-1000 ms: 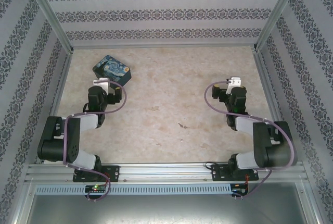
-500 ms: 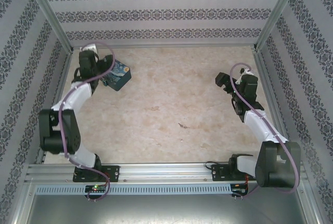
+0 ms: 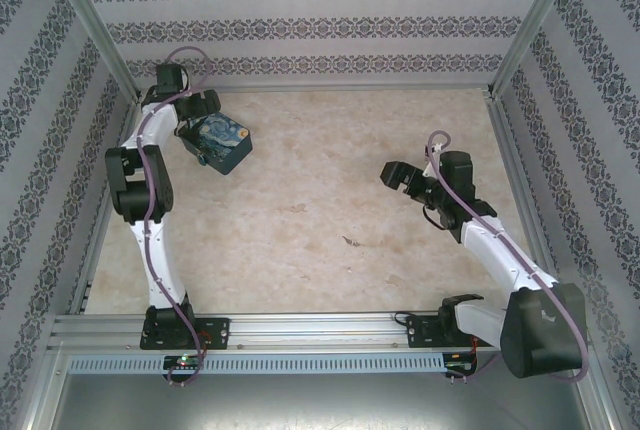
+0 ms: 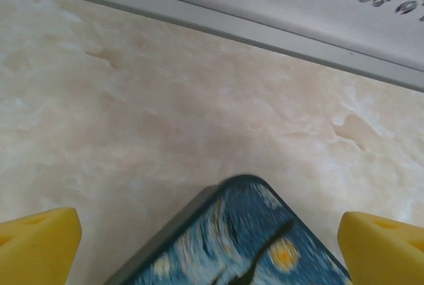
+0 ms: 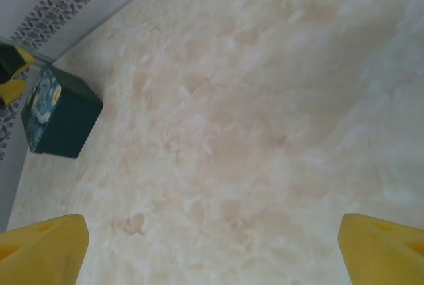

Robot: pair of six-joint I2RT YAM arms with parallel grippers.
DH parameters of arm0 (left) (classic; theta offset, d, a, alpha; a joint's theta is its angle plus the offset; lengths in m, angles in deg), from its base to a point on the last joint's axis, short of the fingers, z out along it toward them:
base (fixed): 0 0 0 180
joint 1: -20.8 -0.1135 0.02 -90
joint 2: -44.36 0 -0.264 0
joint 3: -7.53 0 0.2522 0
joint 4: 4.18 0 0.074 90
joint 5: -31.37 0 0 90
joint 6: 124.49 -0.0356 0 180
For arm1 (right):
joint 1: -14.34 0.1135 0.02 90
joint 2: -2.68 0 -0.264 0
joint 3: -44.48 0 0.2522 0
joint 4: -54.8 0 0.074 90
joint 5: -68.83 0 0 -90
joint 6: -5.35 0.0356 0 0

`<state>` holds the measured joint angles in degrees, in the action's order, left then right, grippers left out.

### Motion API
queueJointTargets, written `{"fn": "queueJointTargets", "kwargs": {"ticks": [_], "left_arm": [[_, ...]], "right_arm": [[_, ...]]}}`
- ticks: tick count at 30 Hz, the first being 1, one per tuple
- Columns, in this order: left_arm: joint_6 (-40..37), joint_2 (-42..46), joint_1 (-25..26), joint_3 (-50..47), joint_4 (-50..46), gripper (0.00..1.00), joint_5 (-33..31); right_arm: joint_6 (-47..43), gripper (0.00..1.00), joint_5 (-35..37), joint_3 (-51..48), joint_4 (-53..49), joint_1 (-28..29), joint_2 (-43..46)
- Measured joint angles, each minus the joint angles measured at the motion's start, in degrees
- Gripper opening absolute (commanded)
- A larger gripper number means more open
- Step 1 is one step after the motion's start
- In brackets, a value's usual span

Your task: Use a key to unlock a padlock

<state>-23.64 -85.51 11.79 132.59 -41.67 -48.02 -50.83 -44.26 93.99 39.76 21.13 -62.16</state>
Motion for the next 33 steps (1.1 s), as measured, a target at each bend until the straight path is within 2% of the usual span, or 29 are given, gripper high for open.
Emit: {"fn": "queueJointTargets", "kwargs": {"ticks": [5,13,19,25,29,33], "left_arm": [[-1.99,-5.99,-0.11,9.60,-5.95,1.00,2.99],[-2.93,-5.79,0.33,9.03,-9.68,1.00,10.86],[-1.16,4.17,2.47,-8.26,-7.45,1.00,14.62],[7.85,19.23,7.37,-31.58,2.12,1.00,16.37],[15.10,27.43,13.79,-44.37,10.43,1.00,15.76],[20.79,30.91,23.15,-50.84,17.07,1.00,13.44]], "right_arm": [[0.83,0.96,-0.61,-1.53,-1.77,0.98,1.40],[2.51,0.95,-0.57,-1.77,-2.27,2.12,0.83],[4.02,0.94,-0.52,-1.77,-2.29,5.35,0.09],[5.97,0.92,0.17,-1.77,-1.95,11.85,-1.66],[6.88,0.91,0.92,-1.75,-1.46,15.39,-4.20],[6.99,0.91,1.38,-1.51,-1.36,16.61,-6.99]]}}
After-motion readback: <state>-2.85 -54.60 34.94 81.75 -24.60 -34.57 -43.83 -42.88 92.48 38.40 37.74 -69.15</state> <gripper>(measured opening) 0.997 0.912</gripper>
